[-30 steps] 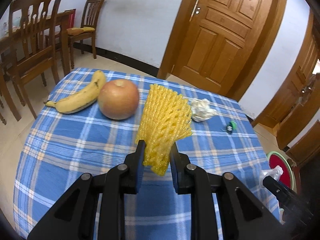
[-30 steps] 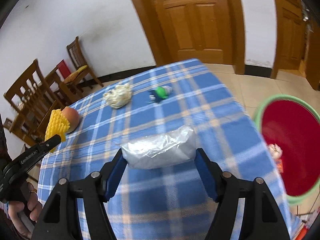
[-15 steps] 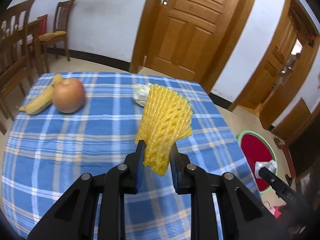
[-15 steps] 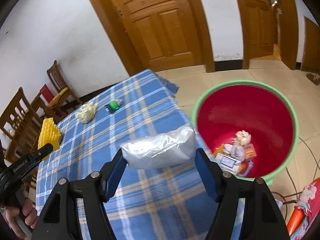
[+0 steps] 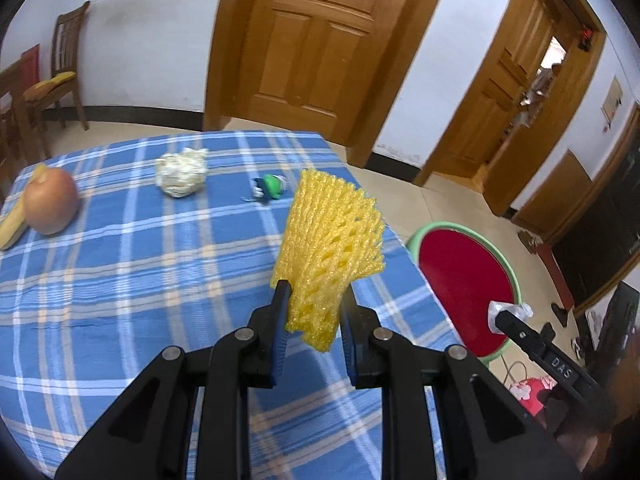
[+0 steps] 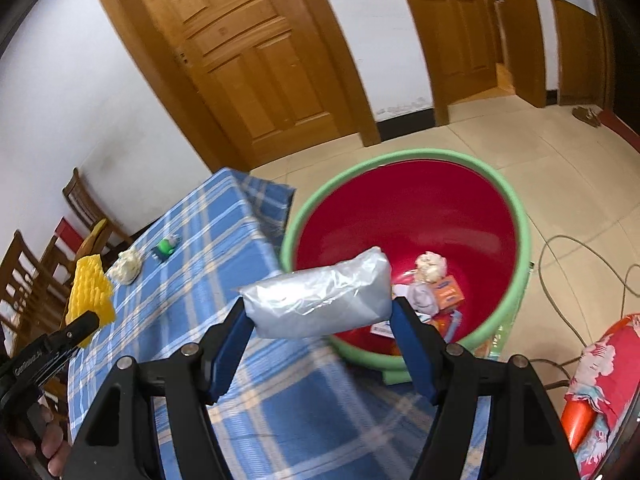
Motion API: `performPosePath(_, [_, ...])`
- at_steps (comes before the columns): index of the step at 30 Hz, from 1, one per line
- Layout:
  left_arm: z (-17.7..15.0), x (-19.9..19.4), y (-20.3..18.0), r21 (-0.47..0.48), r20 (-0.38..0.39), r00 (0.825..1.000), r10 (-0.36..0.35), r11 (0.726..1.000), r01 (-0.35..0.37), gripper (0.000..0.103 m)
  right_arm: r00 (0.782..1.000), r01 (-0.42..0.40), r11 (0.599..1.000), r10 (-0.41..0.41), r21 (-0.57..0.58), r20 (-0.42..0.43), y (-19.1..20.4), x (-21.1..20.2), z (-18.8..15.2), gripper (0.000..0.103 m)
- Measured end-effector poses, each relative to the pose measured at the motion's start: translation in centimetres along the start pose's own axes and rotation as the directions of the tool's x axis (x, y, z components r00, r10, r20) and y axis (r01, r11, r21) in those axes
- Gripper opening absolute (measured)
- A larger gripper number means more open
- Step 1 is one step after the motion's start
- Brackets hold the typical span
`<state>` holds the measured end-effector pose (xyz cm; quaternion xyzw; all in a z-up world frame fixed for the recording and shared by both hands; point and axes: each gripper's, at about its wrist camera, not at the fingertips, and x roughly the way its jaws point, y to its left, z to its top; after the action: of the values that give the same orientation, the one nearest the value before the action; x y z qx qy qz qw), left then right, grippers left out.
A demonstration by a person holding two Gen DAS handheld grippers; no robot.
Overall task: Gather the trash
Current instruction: 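Carry both items over the red bucket and open both tools to drop them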
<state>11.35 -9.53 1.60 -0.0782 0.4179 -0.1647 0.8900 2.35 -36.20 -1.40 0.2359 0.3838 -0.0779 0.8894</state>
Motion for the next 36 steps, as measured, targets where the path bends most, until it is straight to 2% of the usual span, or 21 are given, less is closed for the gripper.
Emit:
performPosePath(12, [-0.7, 1.3, -4.2, 0.076, -0.046, 0.998, -0.050, 0.996, 0.053, 0.023, 0.998, 0.055, 0.996, -0.053, 0.070, -0.020, -3.7, 1.2, 0.3, 0.073])
performPosePath(19, [-0.7, 1.8, -6.1, 0.113, -0.064, 0.995, -0.071, 0.991, 0.078, 0.023, 0.999, 0.032, 0.996, -0.032, 0.083, -0.002, -4.4, 0.8, 0.6, 0.079])
performPosePath(28, [-0.7, 2.9, -8.7, 0.169, -0.091, 0.990, -0.104, 0.978, 0.118, 0.023, 0.999, 0.027, 0.994, -0.031, 0.109, 0.035, -5.3, -0.8, 1.1, 0.080])
performPosePath(36, [-0.7, 5.1, -11.6, 0.218, -0.150, 0.980, -0.130, 0.963, 0.161, 0.023, 0.998, 0.030, 0.989, -0.038, 0.143, 0.057, -6.4, -2.0, 1.2, 0.082])
